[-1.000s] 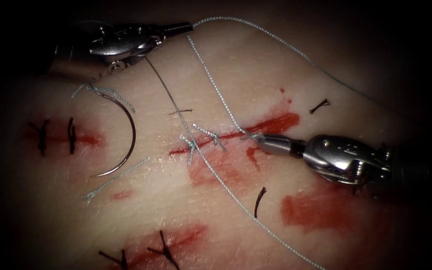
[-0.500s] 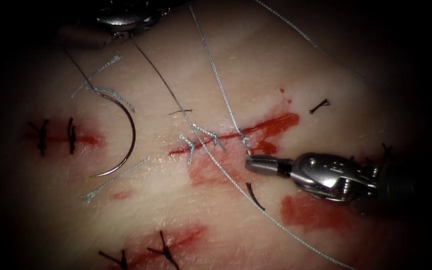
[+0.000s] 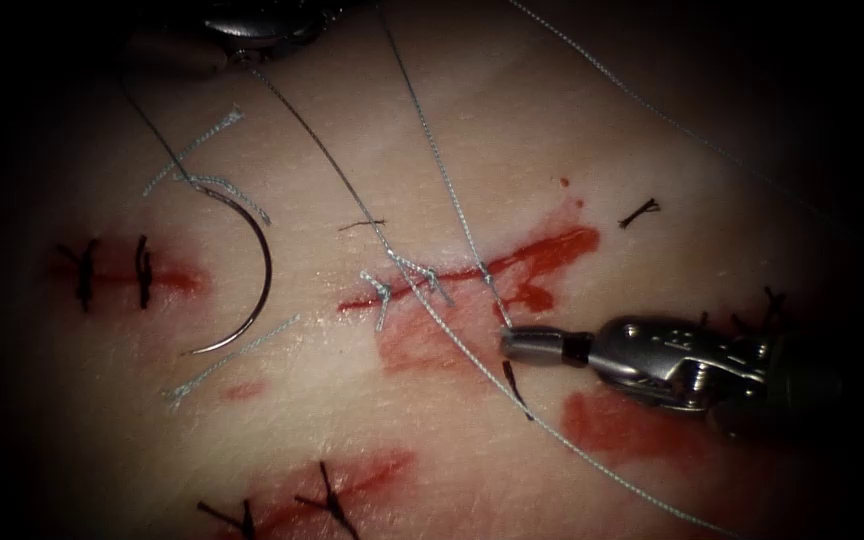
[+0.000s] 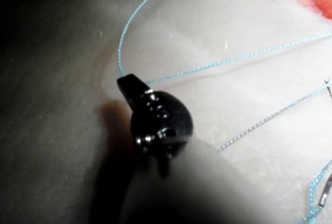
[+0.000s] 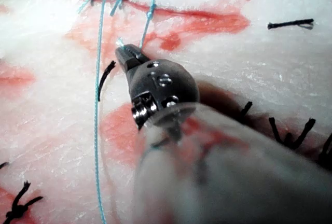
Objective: Wound Closure
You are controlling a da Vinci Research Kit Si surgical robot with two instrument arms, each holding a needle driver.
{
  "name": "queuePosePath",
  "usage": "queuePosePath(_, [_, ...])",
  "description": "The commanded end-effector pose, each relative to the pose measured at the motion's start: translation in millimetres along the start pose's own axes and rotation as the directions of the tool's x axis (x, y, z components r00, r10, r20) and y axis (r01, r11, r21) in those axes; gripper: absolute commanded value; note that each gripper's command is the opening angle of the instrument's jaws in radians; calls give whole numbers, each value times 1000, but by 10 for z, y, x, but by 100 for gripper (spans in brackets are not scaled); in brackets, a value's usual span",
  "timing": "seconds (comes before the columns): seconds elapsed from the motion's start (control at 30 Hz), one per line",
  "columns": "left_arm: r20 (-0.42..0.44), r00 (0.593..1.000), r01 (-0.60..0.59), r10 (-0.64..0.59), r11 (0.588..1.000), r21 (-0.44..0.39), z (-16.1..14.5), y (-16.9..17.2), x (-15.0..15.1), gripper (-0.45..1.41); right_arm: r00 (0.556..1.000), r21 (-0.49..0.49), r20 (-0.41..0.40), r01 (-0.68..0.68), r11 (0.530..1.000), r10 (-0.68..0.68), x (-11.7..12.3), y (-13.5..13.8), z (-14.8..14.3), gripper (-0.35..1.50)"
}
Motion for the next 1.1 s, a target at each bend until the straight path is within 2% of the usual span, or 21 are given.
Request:
queuePosePath(0.03, [6,1000,-4,4,1000,6,6,1,-3,-45,1000,-5,15,-24,1000,25,-3,-3,6,-35])
queuePosePath(0.17, [20,1000,-12,11,999,36,2,-8,-7,-45,1000,3,9,-30,1000,30,-8,-4,4,-35])
queuePosePath(0.3, [28,999,-26,25,998,58,-2,-21,-11,-45,999,56,29,-18,998,16,-14,-6,6,-35])
queuePosePath(0.53, [39,999,-11,7,996,93,-5,-39,-14,-45,997,48,74,-35,998,31,-23,-12,14,-35])
queuePosePath(0.83, [39,999,-3,-1,996,92,-6,-42,-15,-45,994,50,89,-70,996,66,-39,-16,21,-35])
queuePosePath(1.1, [44,999,12,-17,994,106,-10,-47,-14,-45,992,43,107,-77,996,72,-42,-19,20,-35])
